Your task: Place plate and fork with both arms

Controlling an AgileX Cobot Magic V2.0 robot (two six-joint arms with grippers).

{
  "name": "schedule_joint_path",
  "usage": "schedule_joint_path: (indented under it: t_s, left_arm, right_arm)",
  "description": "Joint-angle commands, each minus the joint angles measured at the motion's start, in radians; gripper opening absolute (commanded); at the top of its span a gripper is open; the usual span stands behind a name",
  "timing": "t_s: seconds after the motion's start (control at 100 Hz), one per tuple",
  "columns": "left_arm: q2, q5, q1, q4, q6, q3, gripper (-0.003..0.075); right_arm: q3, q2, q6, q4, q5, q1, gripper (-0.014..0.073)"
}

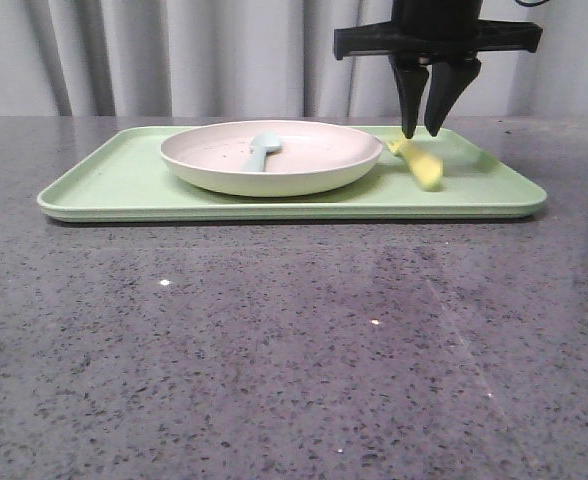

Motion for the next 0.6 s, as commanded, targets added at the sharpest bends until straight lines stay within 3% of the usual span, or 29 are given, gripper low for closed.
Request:
schedule_joint_path:
  t_s: [0.0, 0.59]
  left_arm:
    - [-0.001, -0.066, 0.003, -0.014, -0.006, -0.028, 0.0261]
    - [-0.001, -0.066, 0.003, -0.014, -0.006, -0.028, 0.0261]
  right_arm:
    - [-0.025, -0.055, -0.009, -0.015, 0.098, -0.005, 0.0300]
    - [0.036, -0.157, -0.009, -0.019, 0.099, -0.005, 0.0298]
